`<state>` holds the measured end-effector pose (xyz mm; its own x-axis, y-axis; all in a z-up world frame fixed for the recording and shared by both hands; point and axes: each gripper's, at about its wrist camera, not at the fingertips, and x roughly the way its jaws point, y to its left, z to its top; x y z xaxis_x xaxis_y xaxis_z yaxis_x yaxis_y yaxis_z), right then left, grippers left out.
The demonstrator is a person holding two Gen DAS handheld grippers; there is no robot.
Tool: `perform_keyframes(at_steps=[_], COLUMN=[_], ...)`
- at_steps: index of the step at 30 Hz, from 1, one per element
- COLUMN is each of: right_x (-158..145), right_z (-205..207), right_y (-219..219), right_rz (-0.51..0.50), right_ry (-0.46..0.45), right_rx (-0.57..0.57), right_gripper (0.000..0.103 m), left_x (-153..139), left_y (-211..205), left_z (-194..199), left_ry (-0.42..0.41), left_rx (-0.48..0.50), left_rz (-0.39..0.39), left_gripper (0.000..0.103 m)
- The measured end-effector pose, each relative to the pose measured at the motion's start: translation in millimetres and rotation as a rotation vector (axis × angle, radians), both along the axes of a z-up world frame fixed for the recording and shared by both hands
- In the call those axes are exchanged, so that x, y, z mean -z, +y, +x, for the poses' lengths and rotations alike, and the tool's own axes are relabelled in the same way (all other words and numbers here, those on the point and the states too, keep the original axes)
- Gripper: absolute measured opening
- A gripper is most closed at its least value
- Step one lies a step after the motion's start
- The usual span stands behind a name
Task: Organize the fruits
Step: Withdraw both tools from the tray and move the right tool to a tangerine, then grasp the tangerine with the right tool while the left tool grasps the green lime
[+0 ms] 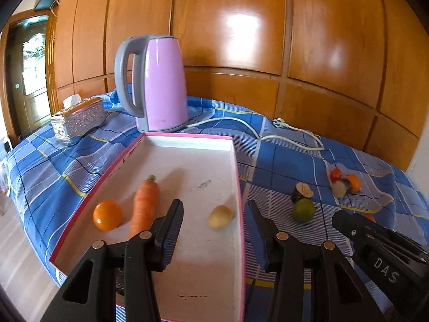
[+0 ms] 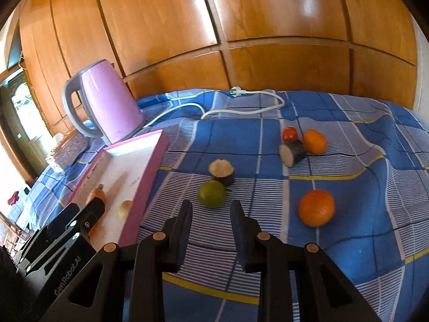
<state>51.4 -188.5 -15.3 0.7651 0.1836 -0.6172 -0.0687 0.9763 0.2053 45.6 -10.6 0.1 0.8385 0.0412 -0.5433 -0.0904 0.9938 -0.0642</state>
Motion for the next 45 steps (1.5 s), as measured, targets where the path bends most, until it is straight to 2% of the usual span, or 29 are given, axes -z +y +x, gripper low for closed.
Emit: perform_keyframes(at_steps=[6,15,21,27,35,42,45], right_x=[0.4,10.6,17.9,25.9,27.6,32.1,32.5], right_z=[-2.4,-2.1,0.9,9.5,24.5,29.4,29.4], right_y=[-20.3,-71.3,-82.5,-92.1,-82.4,-78.9,-78.7], right_rz=[0.012,0.111,0.124,0.145,0.055,-0.038,-0.045], right_ry=[0.011,0.075,0.109,0.144,0.143,0.143,0.145], right_rx=[0.077,0.246,0.284,0.319,0.297,0.284,0.282], right_gripper=[0.031,0.031,0.037,0.037,0.042,0.039,0.039], left_x=[1.5,2.6,4.7,6.2,10.1,11.0,13.7], left_y=[-11.9,-24.4,-35.7,-48.3,-48.3,-59.9,-67.2], left_z=[-0.3,0.3,0.8,0.0,8.5,13.8,21.1], left_ry=[0.004,0.012,0.026,0.035,0.075,0.087,0.111], left_rx=[0.054,0.148,0.229,0.301,0.32,0.368,0.381], left_rz=[0.022,0.008,-0.005,0.0,-0.056,-0.052,-0.037], left_gripper=[0.049,0.049,0.049,0.049,0.049,0.049,0.048])
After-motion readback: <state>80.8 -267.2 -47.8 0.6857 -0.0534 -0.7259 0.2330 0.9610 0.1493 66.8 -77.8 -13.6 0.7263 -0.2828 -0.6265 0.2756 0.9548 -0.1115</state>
